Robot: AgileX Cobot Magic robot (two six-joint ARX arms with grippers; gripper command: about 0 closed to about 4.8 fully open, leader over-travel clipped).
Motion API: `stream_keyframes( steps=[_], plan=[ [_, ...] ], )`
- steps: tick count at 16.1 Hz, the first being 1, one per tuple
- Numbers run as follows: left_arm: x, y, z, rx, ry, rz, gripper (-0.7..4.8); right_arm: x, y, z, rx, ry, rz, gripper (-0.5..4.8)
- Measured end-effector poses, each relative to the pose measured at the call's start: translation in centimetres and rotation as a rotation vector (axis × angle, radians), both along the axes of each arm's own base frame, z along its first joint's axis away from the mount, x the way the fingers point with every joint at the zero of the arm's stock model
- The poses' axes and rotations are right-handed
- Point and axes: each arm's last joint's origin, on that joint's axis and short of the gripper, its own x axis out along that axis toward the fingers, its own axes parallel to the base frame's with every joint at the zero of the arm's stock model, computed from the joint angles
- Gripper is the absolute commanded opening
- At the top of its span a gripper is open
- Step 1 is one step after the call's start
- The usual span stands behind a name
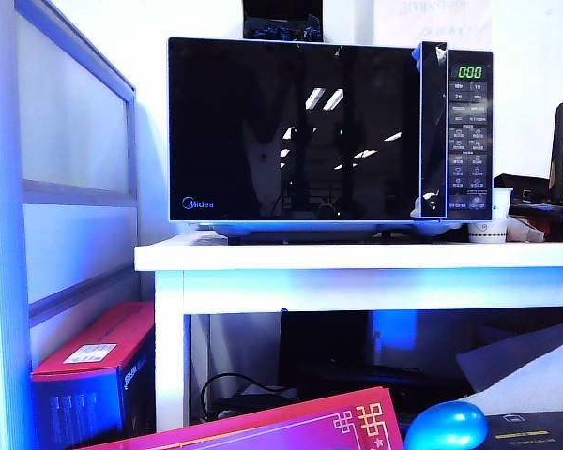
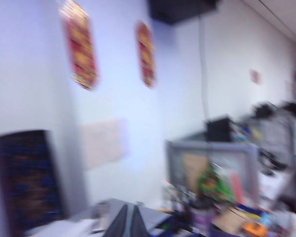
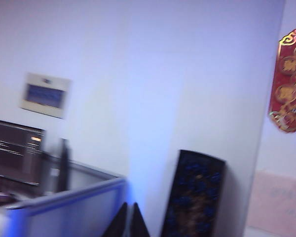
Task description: Open the microwave door, place the orange inside the microwave, then close the microwave door.
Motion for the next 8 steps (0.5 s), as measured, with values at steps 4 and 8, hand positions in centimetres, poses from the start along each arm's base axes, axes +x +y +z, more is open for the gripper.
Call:
stream_keyframes(
  steps=[4,8],
  plan=[
    [-7.6,6.3,-2.9,-0.075,-0.02,0.1,-0.05,-7.3,-2.9,-2.4,0.0,0.037,0.03,-0.01],
    [-11.3,9.2,-8.4,0.073,0.179,0.105,-0.05,-11.1,-3.7,-6.5,-0.08,0.148,-0.037,-0.01]
  ],
)
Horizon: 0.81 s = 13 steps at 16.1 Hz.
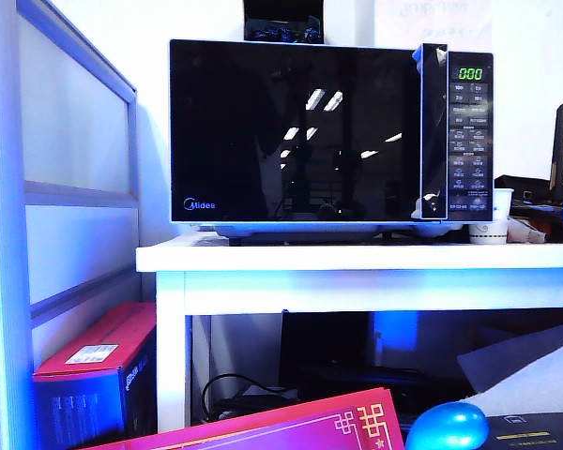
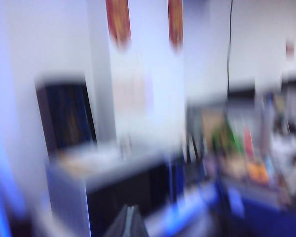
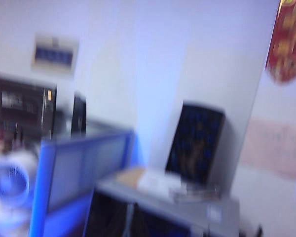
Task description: Open the microwave door, place the orange inside the microwave, then close the microwave door.
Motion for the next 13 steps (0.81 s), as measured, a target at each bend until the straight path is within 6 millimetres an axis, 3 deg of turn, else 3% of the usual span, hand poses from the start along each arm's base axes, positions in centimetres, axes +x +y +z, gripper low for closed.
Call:
stream_keyframes(
  steps=[3,4,5,9,10,13],
  plan=[
    [-0.9,0.0,-1.6,0.031,0.075,0.016,-0.05,1.3,0.9,-3.6,-0.05,0.082,-0.013,-0.01],
    [-1.2,-0.2,-1.8,0.04,0.07,0.019,-0.05,2.5,1.3,-5.2,-0.063,0.115,-0.003,-0.01],
    [-1.0,-0.5,-2.0,0.06,0.076,0.012,-0.05,5.0,2.1,-8.3,-0.054,0.139,0.028,-0.01],
    [2.4,-2.8,-2.8,0.156,0.199,-0.005,-0.05,9.1,3.4,-16.5,0.061,0.09,0.087,-0.01],
    [3.6,-3.6,-3.2,0.199,0.237,-0.005,-0.05,11.2,3.9,-19.8,0.064,0.12,0.076,-0.01],
    [6.1,-5.5,-3.7,0.23,0.25,-0.018,-0.05,14.3,4.7,-26.4,0.064,0.217,0.025,-0.01]
  ],
)
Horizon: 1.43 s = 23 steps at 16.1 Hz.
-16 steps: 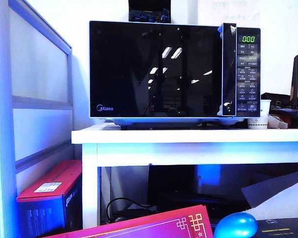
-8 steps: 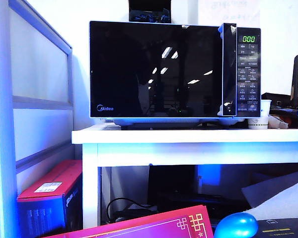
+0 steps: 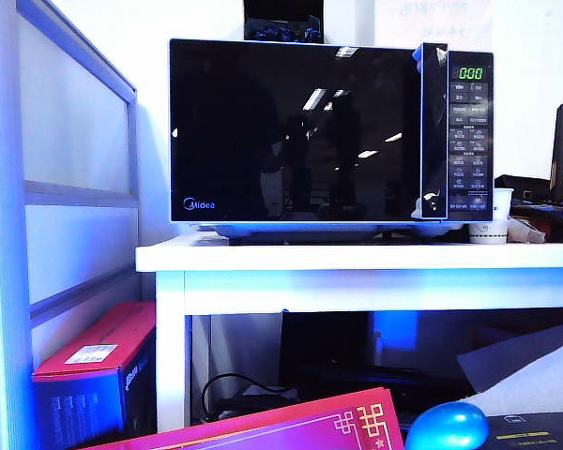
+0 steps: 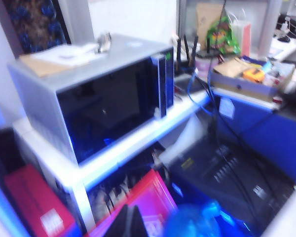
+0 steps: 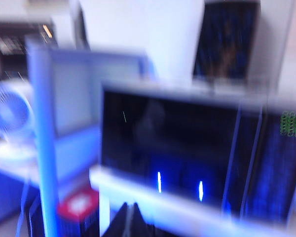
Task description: Open the microwave door, place the orange inside the microwave, then close the microwave door.
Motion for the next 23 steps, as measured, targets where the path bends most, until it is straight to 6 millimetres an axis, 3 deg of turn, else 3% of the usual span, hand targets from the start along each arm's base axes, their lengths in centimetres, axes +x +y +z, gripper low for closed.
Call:
stream_keyframes(
  steps=[2,3,6,7,9,12,13,18,20,23],
  plan=[
    [2.3,-1.6,-0.2,-0.001,-0.043,-0.003,-0.05,1.6,0.4,-3.3,0.009,0.117,-0.026,-0.01],
    [4.4,-3.2,-0.8,-0.004,-0.053,-0.022,-0.05,2.5,0.5,-5.2,0.004,0.178,-0.05,-0.01],
    [9.1,-6.6,-3.8,-0.018,-0.018,-0.076,-0.05,3.4,0.7,-7.7,-0.008,0.254,-0.089,-0.01],
    [11.5,-8.5,-6.4,-0.036,0.019,-0.118,-0.05,3.8,0.7,-9.1,-0.023,0.308,-0.131,-0.01],
    [13.8,-10.2,-10.0,-0.011,0.077,-0.133,-0.05,4.1,0.7,-10.9,-0.033,0.393,-0.163,-0.01],
    [16.9,-12.3,-17.5,-0.011,0.145,-0.125,-0.05,4.6,0.8,-13.8,-0.025,0.489,-0.169,-0.01],
    [17.4,-12.6,-19.2,-0.006,0.153,-0.1,-0.05,4.7,0.8,-14.7,-0.021,0.525,-0.169,-0.01],
    [18.2,-12.9,-26.3,0.023,0.193,-0.015,-0.05,4.7,0.8,-14.8,-0.012,0.534,-0.171,0.0],
    [18.2,-12.9,-27.9,0.016,0.198,-0.015,-0.05,4.7,0.8,-14.8,-0.012,0.534,-0.171,0.0],
    [18.3,-12.9,-27.5,-0.007,0.158,-0.01,-0.05,4.7,0.8,-14.8,-0.012,0.534,-0.171,0.0]
  ],
)
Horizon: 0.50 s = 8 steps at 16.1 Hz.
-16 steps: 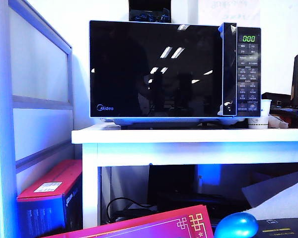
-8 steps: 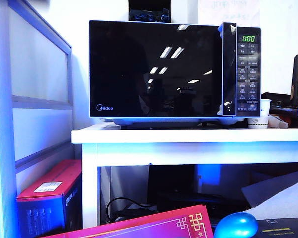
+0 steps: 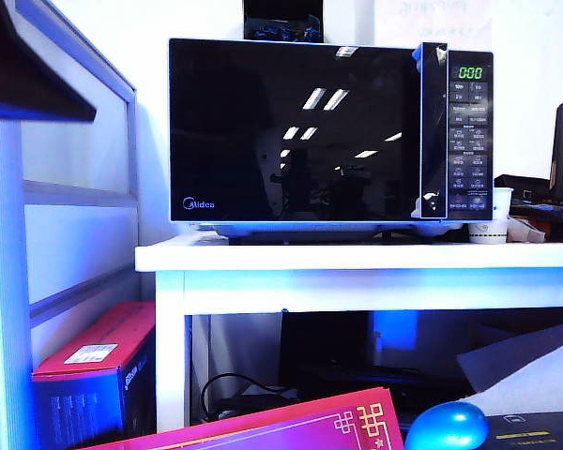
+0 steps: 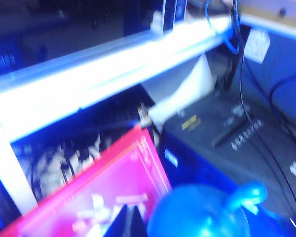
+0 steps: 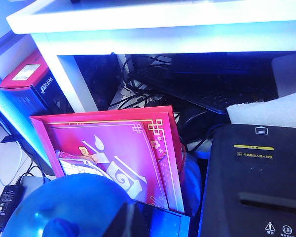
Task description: Open the microwave door, place the orange inside the microwave, then close the microwave door.
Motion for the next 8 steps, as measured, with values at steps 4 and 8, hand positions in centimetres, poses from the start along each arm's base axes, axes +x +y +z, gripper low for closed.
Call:
stream_keyframes(
  steps=[4,8],
  plan=[
    [-0.7,0.6,-1.0,0.017,-0.072,0.01,-0.05,0.0,0.0,0.0,0.0,0.0,-0.001,0.0],
    [-1.7,3.3,-3.5,-0.034,-0.178,0.167,-0.05,0.0,0.0,0.0,0.0,0.0,0.0,0.0]
  ],
)
